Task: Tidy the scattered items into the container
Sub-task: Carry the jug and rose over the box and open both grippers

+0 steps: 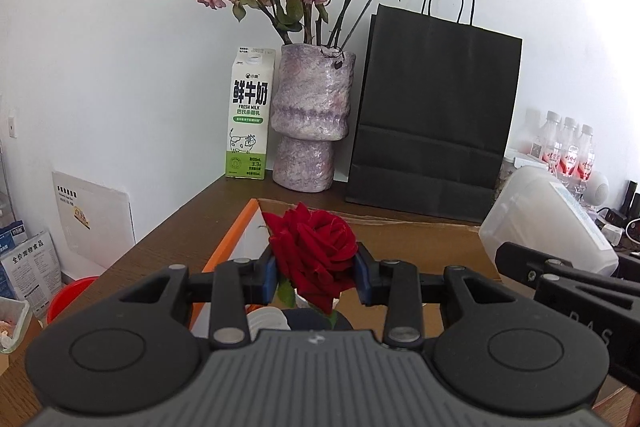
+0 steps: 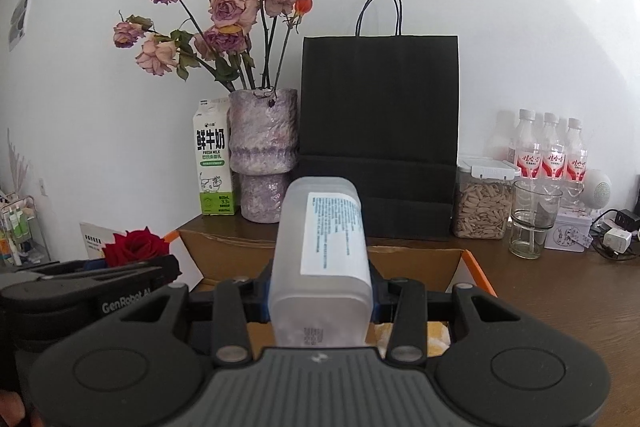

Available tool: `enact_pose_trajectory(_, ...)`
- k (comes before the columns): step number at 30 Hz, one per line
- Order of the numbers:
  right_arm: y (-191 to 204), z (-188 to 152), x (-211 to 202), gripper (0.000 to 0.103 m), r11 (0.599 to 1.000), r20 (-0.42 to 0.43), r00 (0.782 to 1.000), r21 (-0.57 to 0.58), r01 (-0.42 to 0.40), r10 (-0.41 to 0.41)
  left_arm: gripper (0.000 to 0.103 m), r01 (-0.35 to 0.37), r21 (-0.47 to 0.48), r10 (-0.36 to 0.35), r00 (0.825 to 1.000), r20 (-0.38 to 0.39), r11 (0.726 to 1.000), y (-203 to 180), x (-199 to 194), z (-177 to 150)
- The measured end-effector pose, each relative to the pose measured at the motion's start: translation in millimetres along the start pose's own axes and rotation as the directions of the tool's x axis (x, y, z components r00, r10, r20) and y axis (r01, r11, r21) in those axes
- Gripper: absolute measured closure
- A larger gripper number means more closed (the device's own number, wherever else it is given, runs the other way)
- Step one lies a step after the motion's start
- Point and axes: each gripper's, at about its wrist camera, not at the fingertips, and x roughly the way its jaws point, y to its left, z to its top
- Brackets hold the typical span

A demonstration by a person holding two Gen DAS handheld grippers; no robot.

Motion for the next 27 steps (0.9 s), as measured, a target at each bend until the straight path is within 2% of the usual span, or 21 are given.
enact_pose_trajectory(6,-1,1,0,0.063,1.000,-0.004,1.000,-0.001,0.001,-0.001,0.064,-0.002,0.014,0.002,1.000,-0.007,1.000,-2,0,-1)
enact_pose_trajectory(7,-1,2,-1,0.055,1.000,-0.002,1.000,-0.003,0.000,0.000,0.059,-0.010,0.017,0.010,1.000,-0.003,1.000,-2,-2,-1)
enact_pose_trajectory(8,0,3,-2,0.032,1.000,-0.001,1.000,-0.006,0.004,-0.004,0.046,-0.022,0.017,0.022,1.000,0.005,1.000,-3,-4,-1)
enact_pose_trajectory(9,0,4,-4,0.020,1.000,0.006,1.000,-0.010,0.012,-0.012,0.037,-0.055,0.009,0.055,0.998,0.023,0.998,-2,-7,0)
enact_pose_trajectory(10,0,6,-7,0.011,0.999,0.024,0.999,-0.013,0.040,-0.040,0.013,-0.083,0.005,0.083,0.996,0.041,0.997,-1,-10,1)
enact_pose_trajectory(11,0,7,-9,0.007,0.998,0.040,0.998,-0.015,0.053,-0.053,0.000,-0.113,-0.003,0.113,0.992,0.062,0.994,1,-12,2)
enact_pose_trajectory(13,-5,12,-14,0.000,0.999,0.058,0.997,0.007,0.048,-0.048,0.000,-0.121,-0.016,0.122,0.988,0.100,0.993,4,-18,3)
enact_pose_trajectory(15,-7,14,-16,0.000,0.999,0.061,0.997,0.021,0.035,-0.036,0.000,-0.101,-0.027,0.103,0.989,0.101,0.995,6,-21,4)
enact_pose_trajectory(18,-5,14,-17,0.000,0.999,0.066,0.997,0.004,0.048,-0.048,0.000,-0.122,-0.016,0.123,0.986,0.114,0.992,3,-22,3)
enact_pose_trajectory(27,-6,14,-18,0.000,0.998,0.072,0.996,0.018,0.053,-0.054,0.000,-0.116,-0.016,0.117,0.984,0.131,0.993,2,-23,0)
